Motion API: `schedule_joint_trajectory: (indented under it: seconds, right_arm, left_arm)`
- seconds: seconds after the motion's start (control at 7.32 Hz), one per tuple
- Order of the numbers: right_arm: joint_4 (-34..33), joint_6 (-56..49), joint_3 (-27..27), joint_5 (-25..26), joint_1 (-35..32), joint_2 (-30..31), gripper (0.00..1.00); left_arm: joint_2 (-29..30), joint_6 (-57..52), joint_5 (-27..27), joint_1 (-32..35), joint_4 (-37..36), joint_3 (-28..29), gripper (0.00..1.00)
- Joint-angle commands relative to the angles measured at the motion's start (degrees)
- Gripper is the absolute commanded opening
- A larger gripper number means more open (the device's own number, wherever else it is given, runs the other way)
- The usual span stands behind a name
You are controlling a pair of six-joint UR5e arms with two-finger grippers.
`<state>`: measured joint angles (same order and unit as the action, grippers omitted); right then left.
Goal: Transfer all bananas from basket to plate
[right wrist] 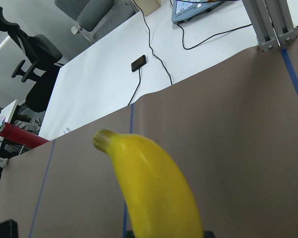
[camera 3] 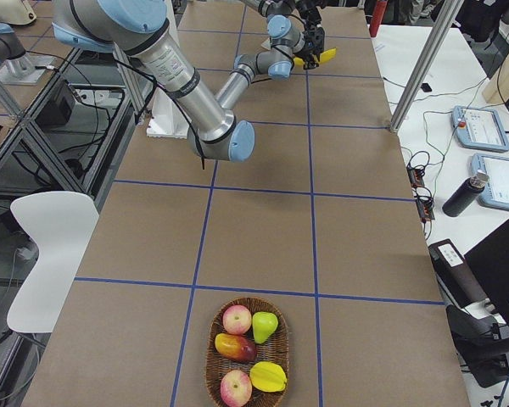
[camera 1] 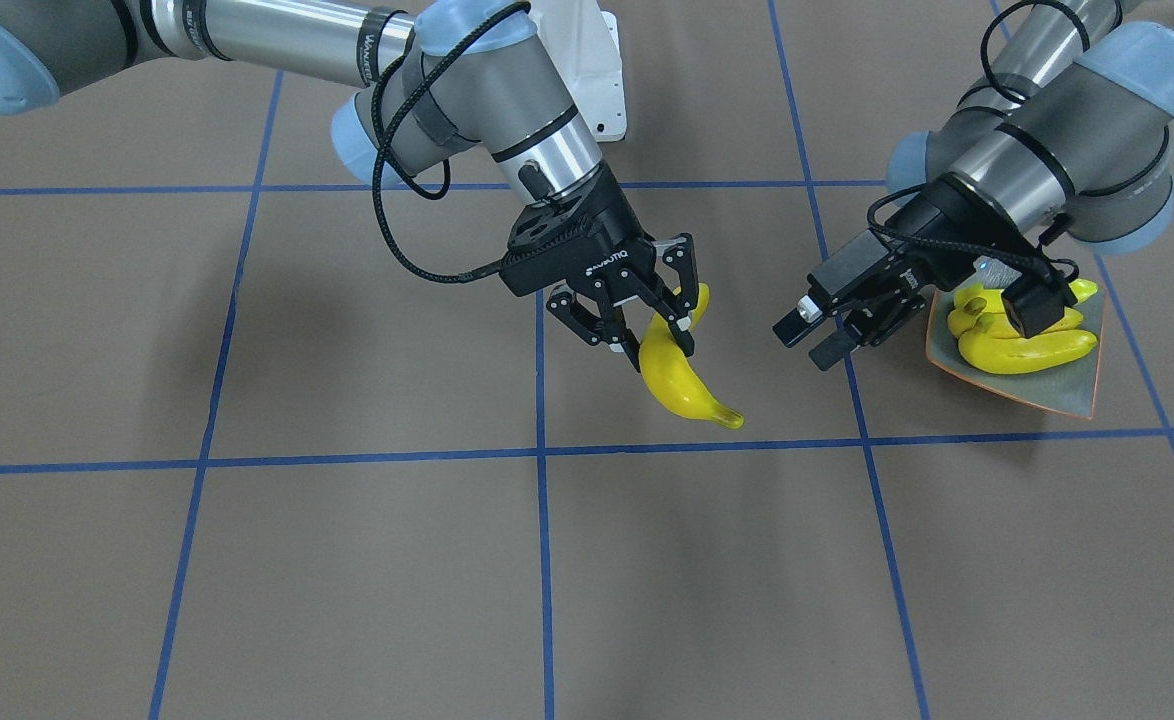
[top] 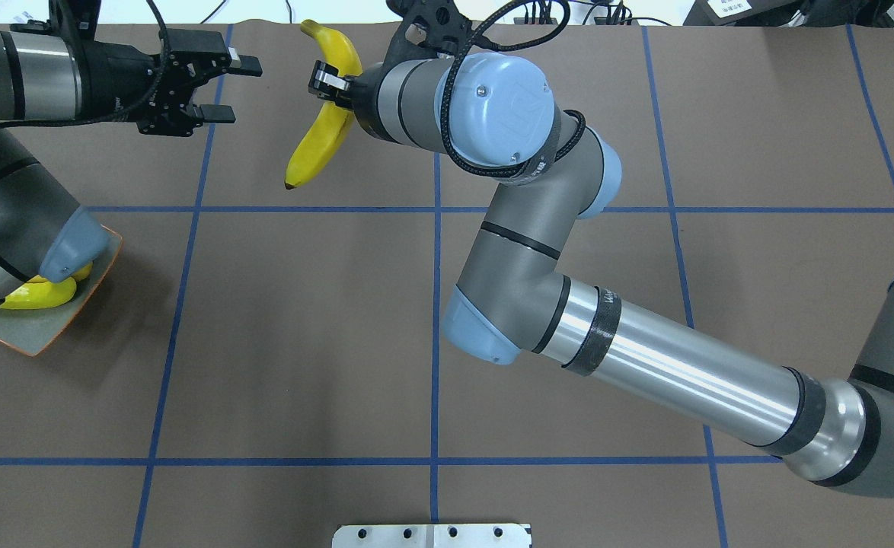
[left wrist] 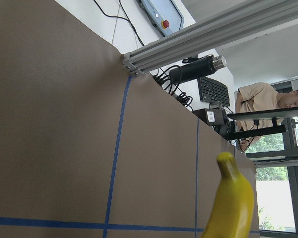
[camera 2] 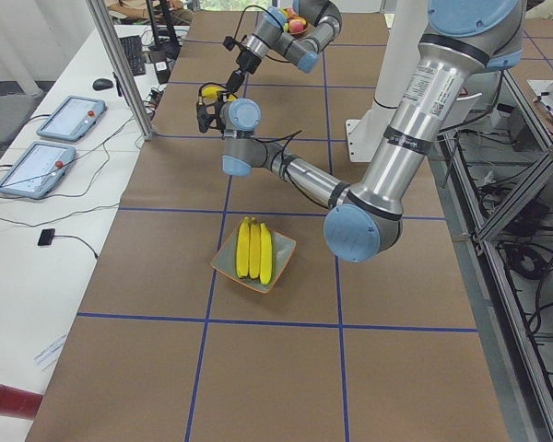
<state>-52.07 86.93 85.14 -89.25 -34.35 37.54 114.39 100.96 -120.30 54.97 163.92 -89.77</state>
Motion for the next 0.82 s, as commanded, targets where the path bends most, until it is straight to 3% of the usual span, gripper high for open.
schedule_joint_trajectory:
  seconds: [0.0,0.27,0.68]
  right_arm:
    - [6.6,2.8,0.8,0.0,-0.1,2.0,0.00]
    - [6.9,2.8,0.8,-0.1,0.0,2.4,0.00]
    - [6.8,2.8,0.8,-0.2,0.2,2.1,0.00]
  left_arm:
    - [-1.3,-1.0,-1.8,-1.8,5.8,0.6,0.99]
    - [-1.9,-3.8,-6.6,-2.3,9.4,0.0,0.99]
    - [-0.9,-10.1,-7.0,-7.8,10.7,0.3,0.99]
